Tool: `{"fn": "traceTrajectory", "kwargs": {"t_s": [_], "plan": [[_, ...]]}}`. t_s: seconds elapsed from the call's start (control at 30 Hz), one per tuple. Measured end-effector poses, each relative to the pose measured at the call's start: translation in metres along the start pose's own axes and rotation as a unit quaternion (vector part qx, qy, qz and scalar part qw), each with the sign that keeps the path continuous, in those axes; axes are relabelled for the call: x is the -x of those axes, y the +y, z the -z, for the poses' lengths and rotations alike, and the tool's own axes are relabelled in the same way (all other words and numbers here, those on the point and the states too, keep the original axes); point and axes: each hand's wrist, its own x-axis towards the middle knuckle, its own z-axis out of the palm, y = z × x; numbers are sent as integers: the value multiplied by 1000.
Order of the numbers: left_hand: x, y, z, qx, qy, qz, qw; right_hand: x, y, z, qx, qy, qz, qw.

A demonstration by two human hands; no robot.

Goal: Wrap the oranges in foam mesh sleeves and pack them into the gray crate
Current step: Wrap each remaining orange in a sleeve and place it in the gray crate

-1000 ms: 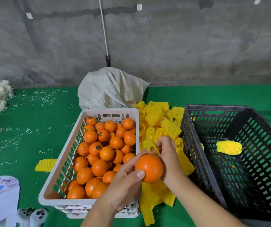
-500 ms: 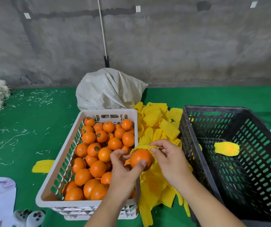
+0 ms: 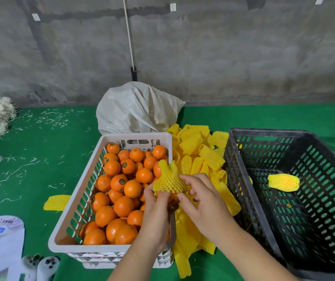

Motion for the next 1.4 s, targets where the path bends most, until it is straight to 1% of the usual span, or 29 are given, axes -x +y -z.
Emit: {"fn": "traceTrajectory", "kwargs": {"t_s": [0.07,0.13,0.17,0.23,0.3,0.37,0.4,0.47,0.53,0.6,0.67,0.7,0.77,0.83,0.87,0.93,1.0,1.03,1.07,1.1,1.13,1.17,1.2,1.23,1.27,1.3,1.33,1.37,1.4], "plan": [[0,-1,4,44,-54,-4,998,0,0,0,1,15,27,1000],[0,-2,8,28,-80,-13,996,-2,1,3,22,50,50,997],[0,-3,10,1,-75,-23,997,-3,2,5,42,64,56,995],[-1,-5,11,-40,-35,-44,998,-4,3,8,84,77,69,991],[-4,-6,13,-42,18,-51,998,-1,1,6,117,86,104,984],[-7,-5,12,-48,55,-59,996,4,-3,0,120,84,132,980],[-7,-6,11,-57,63,-64,994,6,-5,-3,111,80,128,982],[-6,-9,10,-75,66,-68,993,8,-6,-9,77,64,78,992],[-4,-11,9,-68,39,-56,995,9,-5,-10,33,49,39,997],[-5,-10,14,-39,-17,-46,998,7,-1,-7,10,61,44,997],[-7,-8,18,-48,-53,-63,995,5,2,-2,9,83,52,995],[-8,-8,19,-64,-53,-79,993,4,2,0,14,93,58,994],[-8,-8,15,-70,-23,-97,993,4,-3,0,26,114,84,990],[-10,-11,10,-26,13,-77,997,7,-9,-4,32,114,115,986],[-10,-10,8,-3,22,-63,998,9,-10,-7,31,101,118,987],[-10,-10,4,13,42,-47,998,15,-9,-9,-3,60,73,996],[-9,-10,3,-24,71,-59,995,19,-10,-10,-94,52,-27,994],[-7,-9,3,-62,78,-78,992,19,-11,-9,-153,61,-97,981],[-5,-7,3,-96,69,-102,988,18,-13,-10,-221,60,-171,958],[-3,-7,3,-122,39,-122,984,15,-13,-12,-293,40,-234,926],[-1,-8,2,-149,-17,-129,980,12,-13,-14,-358,15,-271,893],[0,-10,3,-192,-88,-126,969,10,-12,-15,-394,3,-285,874],[0,-13,4,-248,-159,-119,948,8,-10,-15,-402,9,-289,869],[-1,-13,9,-317,-212,-118,917,7,-7,-12,-399,24,-291,869],[-5,-12,15,-391,-236,-130,880,5,-4,-6,-400,42,-296,867],[-11,-8,23,-467,-227,-160,840,3,2,1,-406,60,-304,860],[-19,-2,32,-534,-198,-202,797,2,9,11,-419,79,-321,846],[-28,4,42,-592,-163,-238,753,1,18,22,-432,99,-348,826],[-39,10,54,-650,-132,-242,708,-1,27,34,-448,120,-384,799]]}}
